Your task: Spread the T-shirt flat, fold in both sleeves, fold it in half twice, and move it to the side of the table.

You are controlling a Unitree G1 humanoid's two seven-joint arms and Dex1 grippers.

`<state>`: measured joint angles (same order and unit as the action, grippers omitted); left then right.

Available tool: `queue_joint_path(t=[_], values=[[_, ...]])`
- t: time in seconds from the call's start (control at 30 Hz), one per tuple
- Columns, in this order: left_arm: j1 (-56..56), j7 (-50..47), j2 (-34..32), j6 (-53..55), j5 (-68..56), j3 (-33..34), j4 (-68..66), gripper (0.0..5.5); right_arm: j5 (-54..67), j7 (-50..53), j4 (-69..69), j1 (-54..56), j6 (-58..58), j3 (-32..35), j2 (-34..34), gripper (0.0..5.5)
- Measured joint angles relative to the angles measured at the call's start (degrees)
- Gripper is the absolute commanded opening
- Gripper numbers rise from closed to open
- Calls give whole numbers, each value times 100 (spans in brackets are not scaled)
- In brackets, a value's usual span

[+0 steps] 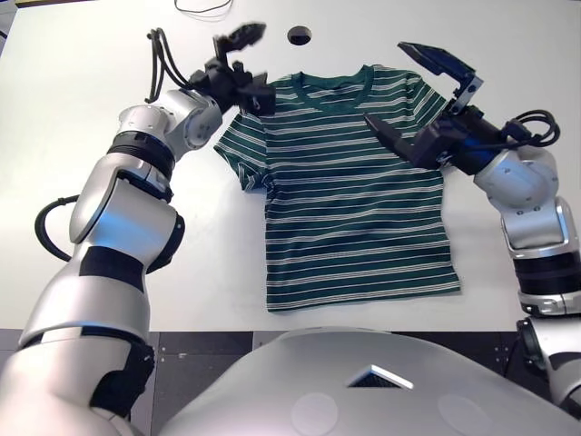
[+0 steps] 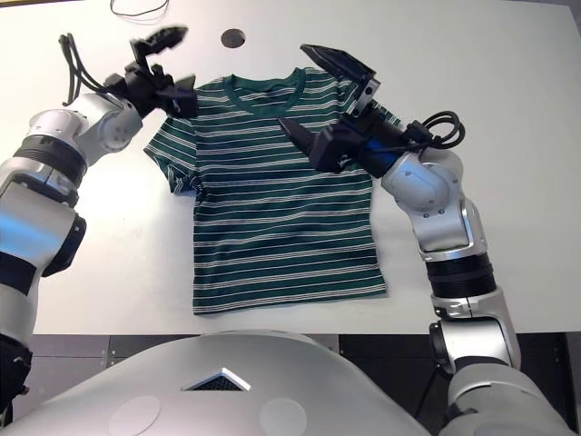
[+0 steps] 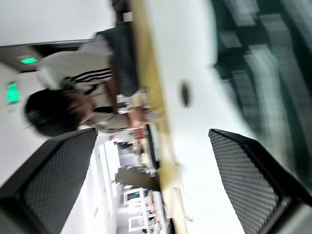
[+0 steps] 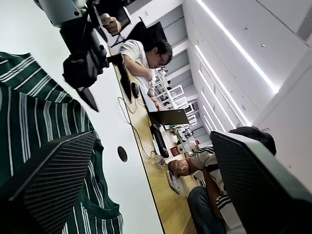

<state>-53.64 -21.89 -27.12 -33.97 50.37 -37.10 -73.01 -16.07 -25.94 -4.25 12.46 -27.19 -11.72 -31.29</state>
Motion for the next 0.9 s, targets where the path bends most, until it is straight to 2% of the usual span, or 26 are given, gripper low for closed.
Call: queue_joint_path(t=[0.07,0.13,0.3,0.43,0.53,0.7,0.9], values=[[40,-757,-336,-59,-213,368,428,425,18,199,-36,-66,72,67,170,434],[619,-962,-1067,-386,-667,917,1494,425,19,435,-131,-192,147,261,248,434],[3716,-238,-2301,-156,-1316,1788,4237,425,-307,1084,236,-199,188,647,204,434],[5755,1096,-3217,562,-1303,2228,6129,425,-800,1787,1006,205,330,1120,-125,434],[5845,1684,-3228,651,-1245,2229,6443,425,-870,1909,1032,321,292,1149,-195,434],[5625,2376,-3210,559,-952,1999,6102,425,-910,1919,1016,110,269,1172,-339,434],[4472,2685,-2739,207,-445,1491,5508,425,-910,1901,843,-170,261,1167,-400,434]])
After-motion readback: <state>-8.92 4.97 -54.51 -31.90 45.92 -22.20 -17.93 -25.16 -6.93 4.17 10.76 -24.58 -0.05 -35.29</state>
